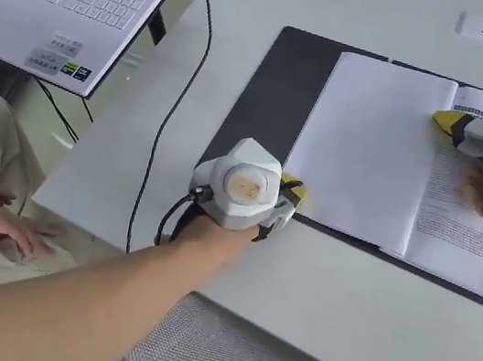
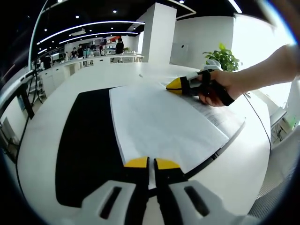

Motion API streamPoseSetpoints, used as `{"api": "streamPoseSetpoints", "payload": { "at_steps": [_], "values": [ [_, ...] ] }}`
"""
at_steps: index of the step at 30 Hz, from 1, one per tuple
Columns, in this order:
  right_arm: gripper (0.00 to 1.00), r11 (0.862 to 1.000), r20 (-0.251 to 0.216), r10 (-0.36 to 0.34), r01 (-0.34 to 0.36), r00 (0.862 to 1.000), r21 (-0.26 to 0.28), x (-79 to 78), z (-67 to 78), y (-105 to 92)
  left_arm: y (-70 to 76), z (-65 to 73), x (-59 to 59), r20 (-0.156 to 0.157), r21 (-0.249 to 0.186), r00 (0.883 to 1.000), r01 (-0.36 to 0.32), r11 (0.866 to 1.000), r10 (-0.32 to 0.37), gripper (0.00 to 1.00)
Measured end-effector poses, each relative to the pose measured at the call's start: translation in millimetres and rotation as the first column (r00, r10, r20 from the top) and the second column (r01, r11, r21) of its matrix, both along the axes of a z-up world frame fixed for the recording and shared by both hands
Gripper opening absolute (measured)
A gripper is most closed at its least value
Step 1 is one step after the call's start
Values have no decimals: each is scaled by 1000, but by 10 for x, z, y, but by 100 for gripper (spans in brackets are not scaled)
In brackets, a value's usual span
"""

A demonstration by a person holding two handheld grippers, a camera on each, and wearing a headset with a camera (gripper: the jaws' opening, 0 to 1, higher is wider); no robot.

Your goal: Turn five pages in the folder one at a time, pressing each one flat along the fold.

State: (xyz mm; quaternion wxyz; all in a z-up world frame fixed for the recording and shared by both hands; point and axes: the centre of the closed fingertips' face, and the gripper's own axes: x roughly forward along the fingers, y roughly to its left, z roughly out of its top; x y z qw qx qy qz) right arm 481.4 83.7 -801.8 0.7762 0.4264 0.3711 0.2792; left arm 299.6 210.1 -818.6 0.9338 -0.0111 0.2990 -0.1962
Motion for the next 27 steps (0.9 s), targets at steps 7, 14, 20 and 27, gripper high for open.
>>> {"api": "streamPoseSetpoints", "payload": {
  "at_steps": [7, 14, 20, 27],
  "values": [
    [0, 998, -21, -59, 60, 998, 27, 160, 1, -5, 5, 3, 1, -1, -12, 1000, -4, 1000, 4, 2],
    [0, 992, -18, -126, 126, 992, 25, 408, -12, -42, 2, 3, 2, 0, -2, 1000, 2, 1000, -2, 2],
    [0, 988, -26, -154, 154, 988, 23, 542, -22, -44, 3, 1, 4, 2, 3, 1000, 3, 1000, -3, 1],
    [0, 978, -39, -204, 205, 978, 38, 684, -28, -65, 5, -5, 10, -2, 3, 1000, 2, 1000, -2, 1]
  ]
}}
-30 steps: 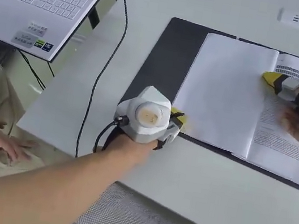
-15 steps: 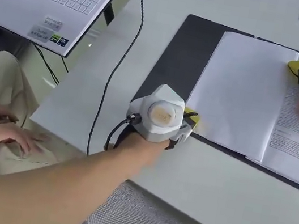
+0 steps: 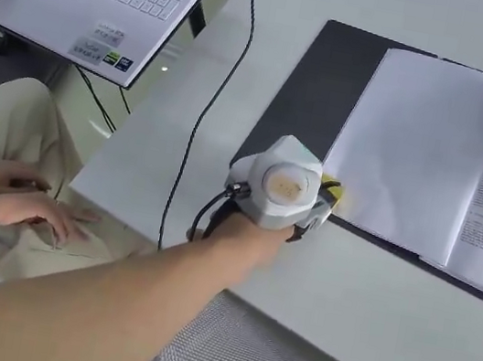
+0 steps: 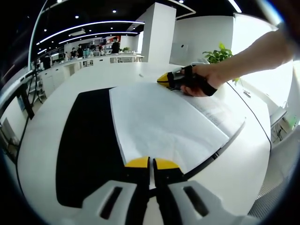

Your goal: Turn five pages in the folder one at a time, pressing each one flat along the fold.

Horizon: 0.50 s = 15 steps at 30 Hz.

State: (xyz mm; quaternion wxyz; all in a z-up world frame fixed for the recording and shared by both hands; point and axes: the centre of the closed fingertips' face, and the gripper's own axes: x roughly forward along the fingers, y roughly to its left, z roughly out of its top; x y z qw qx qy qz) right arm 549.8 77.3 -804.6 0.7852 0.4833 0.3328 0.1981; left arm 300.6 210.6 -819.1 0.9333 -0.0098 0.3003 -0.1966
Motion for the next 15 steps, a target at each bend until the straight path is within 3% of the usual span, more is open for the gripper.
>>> {"api": "streamPoseSetpoints", "payload": {
  "at_steps": [3, 5, 10, 15],
  "values": [
    [0, 1000, 16, 9, -9, 1000, -20, -22, 20, 6, -1, 2, -1, -3, 0, 1000, -1, 1000, 1, 1],
    [0, 999, -1, 37, -37, 999, -25, -84, 6, 18, 1, 1, 0, -4, 2, 1000, 2, 1000, -2, 1],
    [0, 988, -26, 150, -151, 988, -33, -344, -3, 67, 2, -7, 7, -8, 1, 1000, 4, 1000, -4, 1],
    [0, 977, -59, 214, -215, 975, -14, -588, 1, 99, -5, 3, -1, -8, 11, 1000, 6, 1000, -6, 1]
  ]
}}
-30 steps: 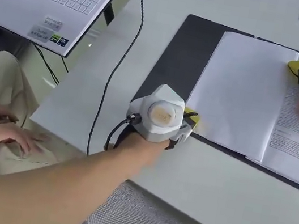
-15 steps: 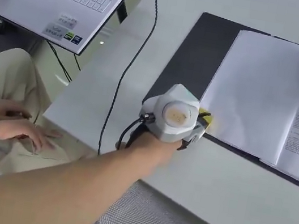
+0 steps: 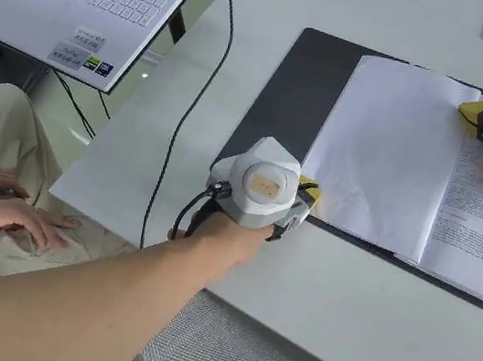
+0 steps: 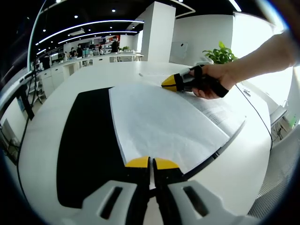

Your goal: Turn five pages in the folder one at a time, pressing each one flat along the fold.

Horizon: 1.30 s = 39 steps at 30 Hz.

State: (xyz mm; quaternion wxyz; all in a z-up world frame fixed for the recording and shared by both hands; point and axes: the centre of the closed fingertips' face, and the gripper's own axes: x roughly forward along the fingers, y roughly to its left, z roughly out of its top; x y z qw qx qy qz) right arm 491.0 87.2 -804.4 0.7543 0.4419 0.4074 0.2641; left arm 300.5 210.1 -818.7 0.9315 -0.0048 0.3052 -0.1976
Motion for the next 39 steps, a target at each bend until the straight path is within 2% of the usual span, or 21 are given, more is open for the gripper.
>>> {"api": "streamPoseSetpoints", "payload": {
  "at_steps": [7, 12, 20, 22, 23, 30, 39],
  "values": [
    [0, 999, -10, 33, -33, 999, 1, -261, 29, -29, -3, 8, -7, -1, 10, 1000, 4, 1000, -4, 1],
    [0, 997, -25, 75, -75, 997, 3, -523, 40, -20, -4, 7, -7, -2, 18, 1000, 5, 1000, -5, 1],
    [0, 995, -36, 95, -96, 995, -2, -720, 45, -51, -3, 16, -15, -3, 20, 1000, 9, 1000, -9, 1],
    [0, 991, -54, 132, -132, 990, -2, -835, 34, -29, -5, 15, -16, -4, 21, 1000, 7, 1000, -7, 1],
    [0, 985, -58, 174, -174, 983, -7, -942, 20, -1, -6, 16, -16, -2, 24, 1000, 9, 1000, -9, 1],
    [0, 987, -68, 160, -159, 985, 27, -1171, 9, -4, -7, 13, -14, -4, 36, 1000, 17, 999, -17, 1],
    [0, 980, -93, 198, -195, 976, 40, -1550, -24, 9, -8, 5, -7, -8, 43, 1000, 25, 999, -25, 1]
  ]
}}
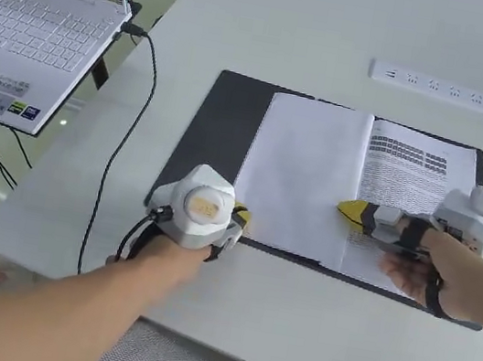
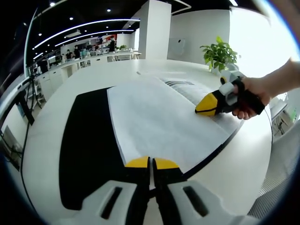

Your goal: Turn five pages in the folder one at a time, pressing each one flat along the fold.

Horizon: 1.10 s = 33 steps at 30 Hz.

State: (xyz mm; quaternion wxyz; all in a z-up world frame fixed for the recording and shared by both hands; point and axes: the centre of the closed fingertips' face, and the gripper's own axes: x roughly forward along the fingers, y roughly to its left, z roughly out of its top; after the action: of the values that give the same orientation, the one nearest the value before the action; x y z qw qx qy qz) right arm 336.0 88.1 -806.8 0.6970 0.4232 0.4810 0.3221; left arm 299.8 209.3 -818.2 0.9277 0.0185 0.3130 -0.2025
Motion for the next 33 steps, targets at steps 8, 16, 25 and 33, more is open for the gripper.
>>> {"api": "streamPoseSetpoints", "payload": {
  "at_steps": [8, 16, 25, 33],
  "values": [
    [0, 999, -16, 34, -34, 999, 2, -347, -24, 3, -3, 11, -10, -3, 11, 1000, 12, 1000, -12, 1],
    [0, 999, -22, 34, -34, 999, 19, -625, -9, 2, -4, 17, -21, -11, 18, 1000, 13, 1000, -13, 1],
    [0, 999, -43, 42, -41, 998, 29, -915, -13, -6, 2, 21, -23, -25, -6, 1000, -19, 1000, 19, 1],
    [0, 997, 25, 58, -60, 998, 49, -1118, 158, -21, -26, 82, -199, -57, -72, 998, -39, 997, 35, 8]
  ]
}}
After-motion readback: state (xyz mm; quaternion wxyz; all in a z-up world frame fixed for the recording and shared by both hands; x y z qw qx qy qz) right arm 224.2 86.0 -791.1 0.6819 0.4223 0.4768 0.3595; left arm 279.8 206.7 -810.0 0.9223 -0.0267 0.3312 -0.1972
